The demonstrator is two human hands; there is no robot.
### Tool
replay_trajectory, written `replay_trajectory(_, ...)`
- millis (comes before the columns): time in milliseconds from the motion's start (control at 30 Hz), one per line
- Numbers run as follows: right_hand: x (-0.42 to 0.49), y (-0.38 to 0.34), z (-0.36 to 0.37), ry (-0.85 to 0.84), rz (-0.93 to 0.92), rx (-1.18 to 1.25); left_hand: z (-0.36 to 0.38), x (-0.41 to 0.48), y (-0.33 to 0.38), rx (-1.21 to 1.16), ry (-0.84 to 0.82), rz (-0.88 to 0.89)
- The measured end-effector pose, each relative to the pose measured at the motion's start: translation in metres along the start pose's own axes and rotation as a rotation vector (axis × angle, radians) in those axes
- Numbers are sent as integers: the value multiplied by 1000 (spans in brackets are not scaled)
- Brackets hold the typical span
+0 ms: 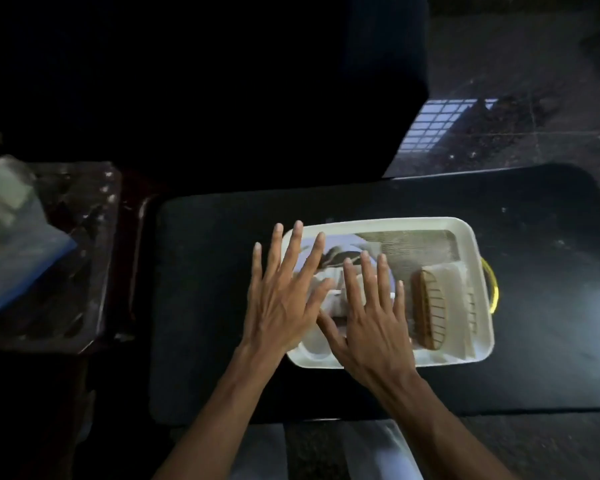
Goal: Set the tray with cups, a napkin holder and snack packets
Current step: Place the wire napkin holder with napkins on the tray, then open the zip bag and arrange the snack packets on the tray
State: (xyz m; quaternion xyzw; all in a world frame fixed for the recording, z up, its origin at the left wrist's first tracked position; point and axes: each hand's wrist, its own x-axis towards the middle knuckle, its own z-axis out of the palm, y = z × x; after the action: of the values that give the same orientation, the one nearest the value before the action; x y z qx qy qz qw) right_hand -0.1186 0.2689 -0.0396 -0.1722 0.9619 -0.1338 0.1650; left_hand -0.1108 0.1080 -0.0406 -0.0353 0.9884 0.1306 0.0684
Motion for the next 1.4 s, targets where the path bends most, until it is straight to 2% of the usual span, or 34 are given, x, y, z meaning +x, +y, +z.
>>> replay_trajectory(133,19,-48,13,-126,-72,-72,-13,-36,-56,55,47,-141)
replay_trajectory(233,31,-93,17,-154,-139,-158,-32,-66,-95,73,118,-260)
replay_trajectory(400,46,-168,22,-162,-213,-153,-60,-118,-159,135,297,-440)
replay_trajectory(567,51,-237,31,-192,-287,-165,-84,-153,-232,259,383,-534)
replay_trajectory(733,53,-285,41,-209,-350,-191,-97,-160,-315,278,351,-570)
replay_trajectory(867,55,-308,52,-220,-348,-182,-91,-154,-357,373,186,-548)
replay_trajectory(1033,59,-326,65,-232,-331,-176,-84,-133,-375,570,256,-266)
replay_trajectory(1100,58,-330,66,-227,-325,-166,-86,-131,-382,583,297,-210)
replay_trajectory(1267,47,-328,55,-206,-262,-102,-114,-133,-402,356,544,-117)
replay_trajectory(1400,37,-331,35,-180,-180,17,-170,-118,-412,173,639,-189)
